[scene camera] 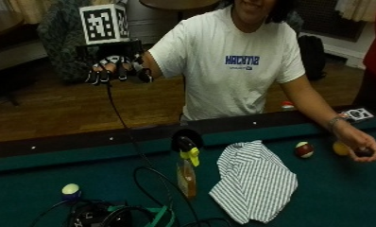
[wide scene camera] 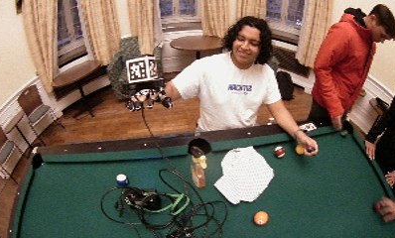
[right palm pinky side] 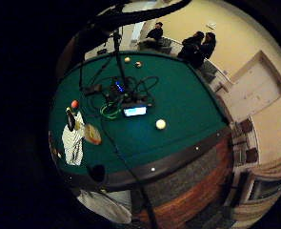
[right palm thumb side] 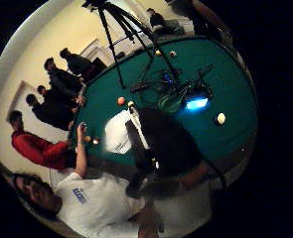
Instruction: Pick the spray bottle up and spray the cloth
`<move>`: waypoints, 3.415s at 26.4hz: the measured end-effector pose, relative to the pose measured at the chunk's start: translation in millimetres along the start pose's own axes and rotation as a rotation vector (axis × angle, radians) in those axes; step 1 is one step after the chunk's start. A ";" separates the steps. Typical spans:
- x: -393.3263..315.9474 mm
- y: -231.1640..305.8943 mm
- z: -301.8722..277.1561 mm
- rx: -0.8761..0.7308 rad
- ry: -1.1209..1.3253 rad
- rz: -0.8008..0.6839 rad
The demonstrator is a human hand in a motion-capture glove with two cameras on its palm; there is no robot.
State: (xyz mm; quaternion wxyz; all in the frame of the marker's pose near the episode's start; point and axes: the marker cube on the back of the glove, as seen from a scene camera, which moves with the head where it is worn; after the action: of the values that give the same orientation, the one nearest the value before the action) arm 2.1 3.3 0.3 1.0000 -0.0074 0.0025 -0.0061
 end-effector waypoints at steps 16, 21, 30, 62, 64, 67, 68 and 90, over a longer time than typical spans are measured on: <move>12.3 10.3 21.5 -0.100 0.021 -0.029; 17.7 20.2 44.7 -0.137 0.019 -0.031; 32.8 49.8 91.7 -0.236 -0.004 -0.027; -15.2 77.2 216.5 -0.247 -0.977 0.127; -21.5 72.4 219.9 -0.236 -0.992 0.131; -32.2 64.7 225.5 -0.221 -1.013 0.135; -35.9 62.0 227.4 -0.214 -1.019 0.136; -70.2 50.7 250.4 -0.045 -1.081 0.163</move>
State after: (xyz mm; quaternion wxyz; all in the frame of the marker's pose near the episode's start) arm -66.1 58.6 250.3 0.8557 -0.0308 -0.5109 0.0761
